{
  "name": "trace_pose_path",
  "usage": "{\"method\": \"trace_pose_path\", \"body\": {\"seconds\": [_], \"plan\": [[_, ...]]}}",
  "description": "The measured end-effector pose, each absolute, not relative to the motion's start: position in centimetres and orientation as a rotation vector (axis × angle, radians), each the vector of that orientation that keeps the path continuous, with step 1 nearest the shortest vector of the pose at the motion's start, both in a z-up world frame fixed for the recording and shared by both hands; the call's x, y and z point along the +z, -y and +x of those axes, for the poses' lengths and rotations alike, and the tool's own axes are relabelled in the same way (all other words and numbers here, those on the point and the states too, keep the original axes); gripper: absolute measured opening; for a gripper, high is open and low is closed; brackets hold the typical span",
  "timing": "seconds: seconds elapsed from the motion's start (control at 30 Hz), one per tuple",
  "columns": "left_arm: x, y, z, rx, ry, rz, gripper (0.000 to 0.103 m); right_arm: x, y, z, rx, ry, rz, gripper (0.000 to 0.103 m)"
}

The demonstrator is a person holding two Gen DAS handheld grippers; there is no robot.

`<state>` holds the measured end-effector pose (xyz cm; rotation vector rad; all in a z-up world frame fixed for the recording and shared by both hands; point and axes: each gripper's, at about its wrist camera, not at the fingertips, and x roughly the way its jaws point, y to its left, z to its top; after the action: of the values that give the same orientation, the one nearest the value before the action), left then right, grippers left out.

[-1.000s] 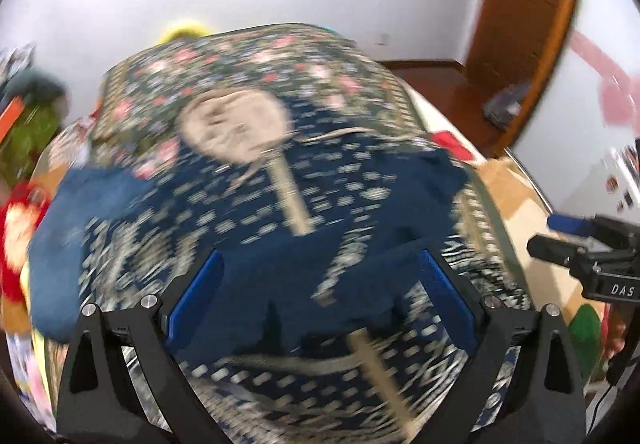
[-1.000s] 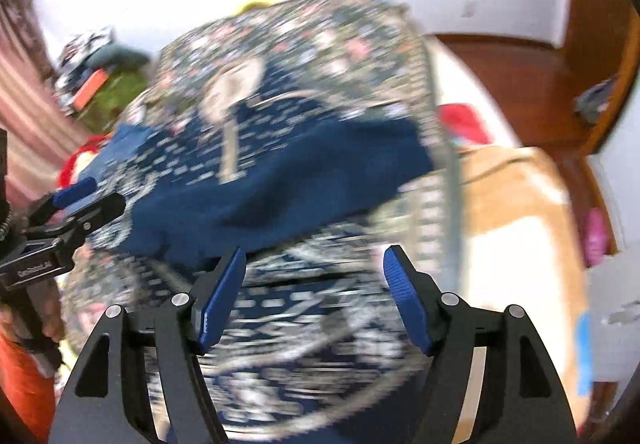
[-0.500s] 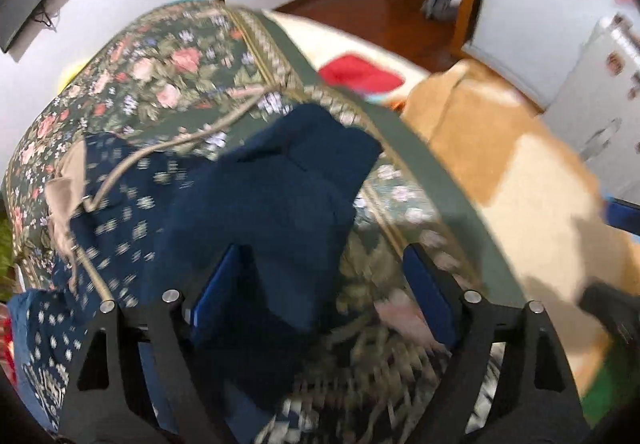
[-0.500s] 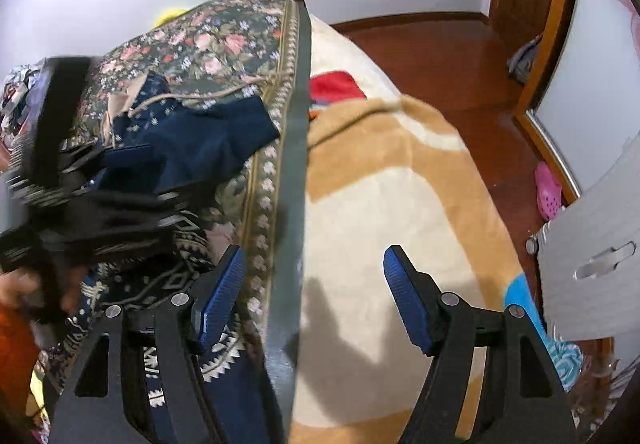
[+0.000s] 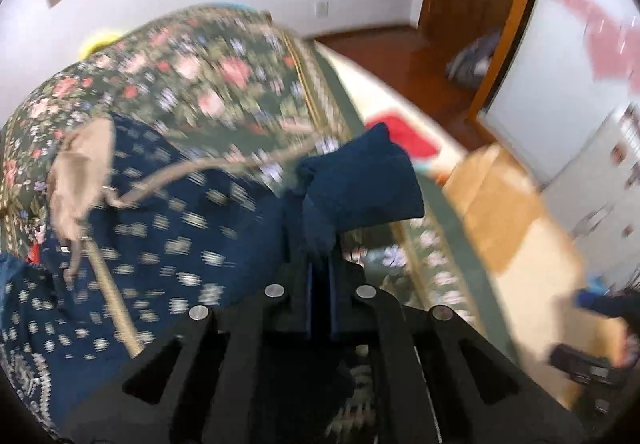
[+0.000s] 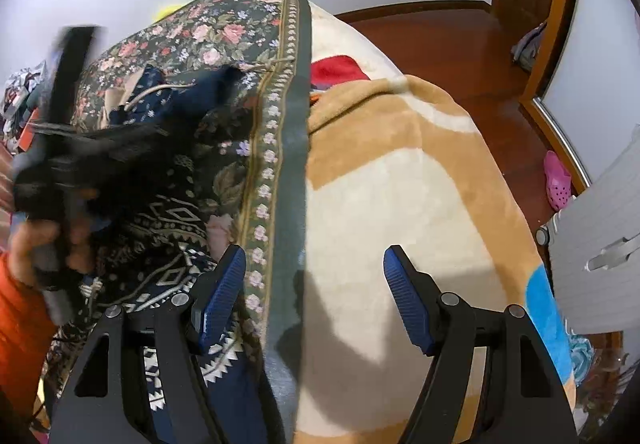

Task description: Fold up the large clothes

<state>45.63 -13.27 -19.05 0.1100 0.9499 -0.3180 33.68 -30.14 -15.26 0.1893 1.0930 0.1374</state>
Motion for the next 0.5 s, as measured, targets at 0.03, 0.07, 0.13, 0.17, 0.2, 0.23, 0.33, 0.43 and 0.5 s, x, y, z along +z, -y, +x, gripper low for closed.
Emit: {"method": "trace_pose_path", "body": {"seconds": [0.03, 0.07, 0.13, 0.17, 0.2, 0.23, 0.33, 0.43, 0.5], "plan": [[-17.7, 12.5, 45.4, -0.32, -0.927, 0.095, 0.005, -15.1, 29.8, 33.8, 0.144, -1.09, 0.191, 0.068], [-16.0, 11.3, 44.9, -0.317, -0.896, 0.077, 0.005, -14.9, 29.6, 33.8, 0.15, -1.087, 0.192, 0.068], [-12.4, 8.2, 43.5, -0.298, -0.828, 0.038, 0.005, -14.2, 28.6, 33.9, 0.173, -1.075, 0.184, 0.068], [-11.2, 6.9, 43.0, -0.287, -0.803, 0.021, 0.005, -13.9, 28.2, 33.9, 0.182, -1.069, 0.178, 0.068], [-9.5, 4.8, 42.1, -0.269, -0.769, -0.005, 0.005, -13.4, 27.6, 33.9, 0.194, -1.059, 0.169, 0.068], [-8.3, 3.3, 41.3, -0.249, -0.747, -0.019, 0.005, -13.0, 26.9, 33.9, 0.207, -1.049, 0.16, 0.068], [-5.8, -1.2, 39.3, -0.18, -0.691, -0.041, 0.005, -12.3, 25.0, 34.2, 0.243, -1.036, 0.137, 0.068], [-5.1, -5.2, 37.1, -0.102, -0.67, -0.05, 0.005, -12.0, 22.4, 34.8, 0.281, -1.037, 0.1, 0.068], [-5.5, -7.9, 35.6, -0.068, -0.679, -0.074, 0.005, -12.2, 20.7, 35.1, 0.305, -1.046, 0.068, 0.068]]}}
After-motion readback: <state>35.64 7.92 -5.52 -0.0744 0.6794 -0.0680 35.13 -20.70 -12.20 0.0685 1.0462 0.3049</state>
